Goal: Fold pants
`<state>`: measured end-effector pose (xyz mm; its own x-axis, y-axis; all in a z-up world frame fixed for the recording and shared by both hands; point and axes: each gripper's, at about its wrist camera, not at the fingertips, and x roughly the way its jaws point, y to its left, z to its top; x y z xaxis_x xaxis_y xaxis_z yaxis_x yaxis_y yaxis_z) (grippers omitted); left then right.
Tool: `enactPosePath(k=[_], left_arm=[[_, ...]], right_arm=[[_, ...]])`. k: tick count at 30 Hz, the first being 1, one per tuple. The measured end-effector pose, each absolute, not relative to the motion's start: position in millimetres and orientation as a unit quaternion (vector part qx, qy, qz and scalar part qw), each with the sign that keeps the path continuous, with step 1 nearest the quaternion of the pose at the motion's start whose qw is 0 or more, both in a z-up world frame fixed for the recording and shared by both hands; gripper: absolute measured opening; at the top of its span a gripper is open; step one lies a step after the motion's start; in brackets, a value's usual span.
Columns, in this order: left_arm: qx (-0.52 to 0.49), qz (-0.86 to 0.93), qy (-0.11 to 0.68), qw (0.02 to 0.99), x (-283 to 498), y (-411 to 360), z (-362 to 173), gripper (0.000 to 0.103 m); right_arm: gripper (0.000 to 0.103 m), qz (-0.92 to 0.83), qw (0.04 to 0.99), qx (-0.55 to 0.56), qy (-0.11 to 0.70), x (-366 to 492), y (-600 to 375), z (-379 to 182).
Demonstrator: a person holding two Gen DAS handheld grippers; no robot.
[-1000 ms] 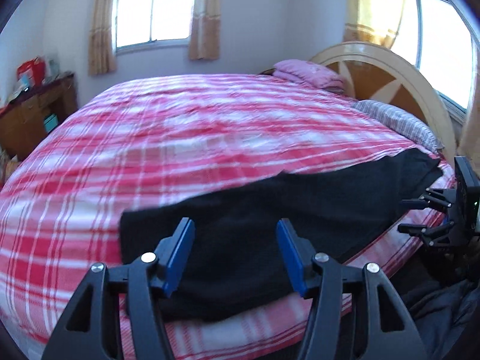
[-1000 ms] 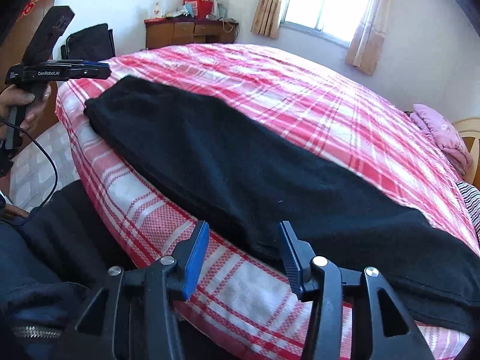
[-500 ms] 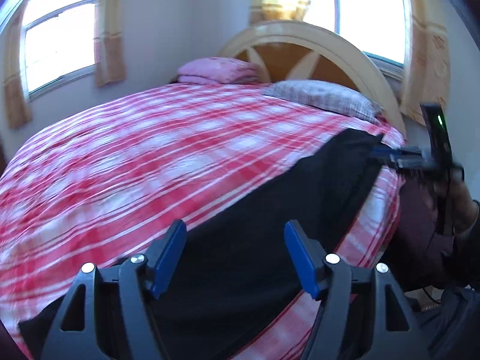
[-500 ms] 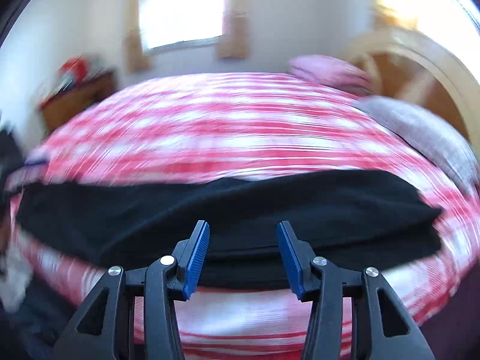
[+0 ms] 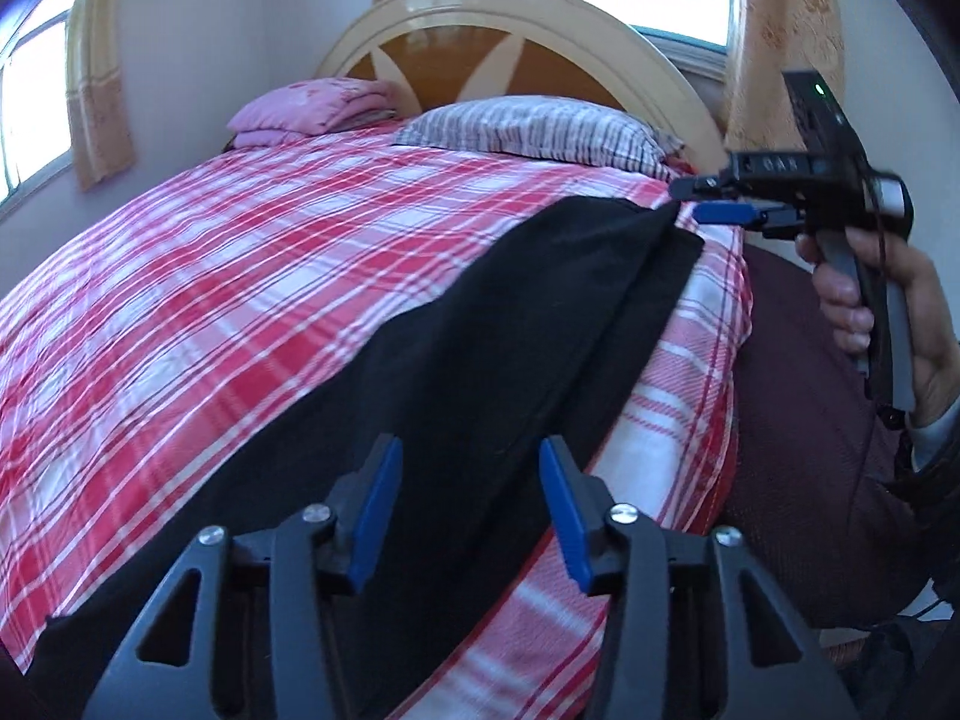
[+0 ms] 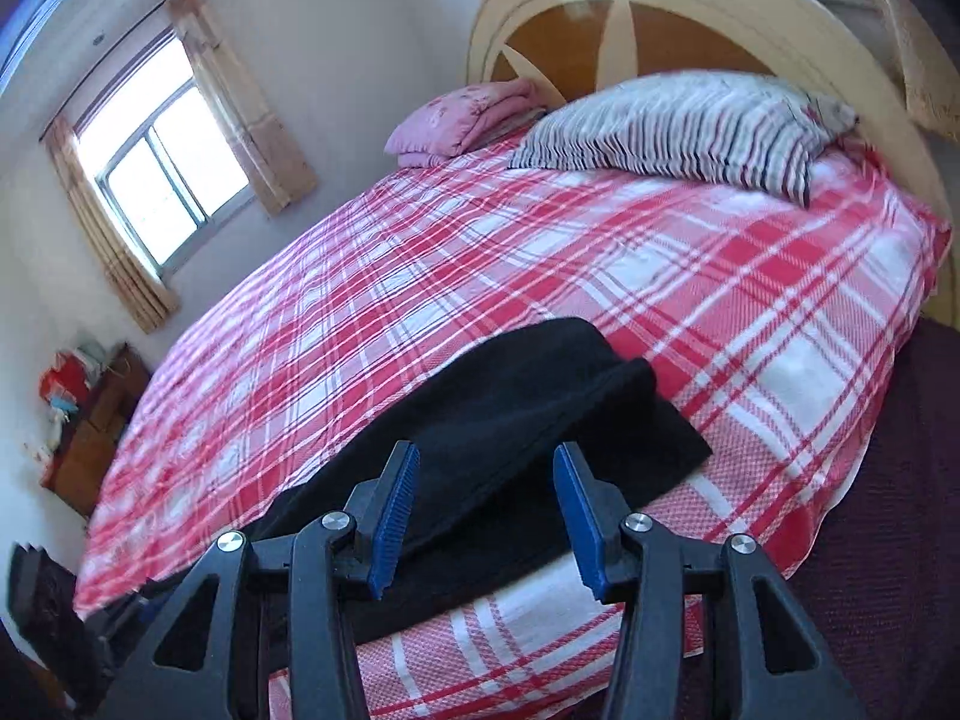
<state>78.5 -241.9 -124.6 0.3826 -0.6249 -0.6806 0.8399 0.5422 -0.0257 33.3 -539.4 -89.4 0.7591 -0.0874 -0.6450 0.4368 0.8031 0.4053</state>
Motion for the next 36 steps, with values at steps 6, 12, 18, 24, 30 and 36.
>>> enactPosePath(k=[6, 12, 18, 24, 30, 36], left_arm=[[0.226, -0.439, 0.334, 0.803, 70.3, -272.0, -147.7, 0.031], [0.240, -0.418, 0.350, 0.803, 79.7, -281.4, -154.1, 0.028], [0.254, -0.407, 0.335, 0.811, 69.4, -288.5, -158.8, 0.025], [0.254, -0.404, 0.334, 0.813, 69.0, -288.0, -158.6, 0.012], [0.220, -0.414, 0.340, 0.815, 72.3, -280.9, -148.3, 0.005], [0.211, -0.441, 0.344, 0.802, 62.5, -280.4, -141.5, 0.005]], right_arm=[[0.043, -0.122, 0.879, 0.345, 0.306, 38.3, -566.6, -97.6], [0.034, -0.116, 0.847, 0.395, 0.336, 44.5, -576.1, -124.0], [0.010, -0.110, 0.845, 0.412, 0.323, 42.6, -582.6, -131.7], [0.004, -0.097, 0.857, 0.410, 0.297, 38.1, -581.0, -127.1], [0.003, -0.088, 0.869, 0.397, 0.281, 33.1, -578.0, -110.0], [0.003, -0.084, 0.872, 0.398, 0.274, 22.9, -583.2, -96.2]])
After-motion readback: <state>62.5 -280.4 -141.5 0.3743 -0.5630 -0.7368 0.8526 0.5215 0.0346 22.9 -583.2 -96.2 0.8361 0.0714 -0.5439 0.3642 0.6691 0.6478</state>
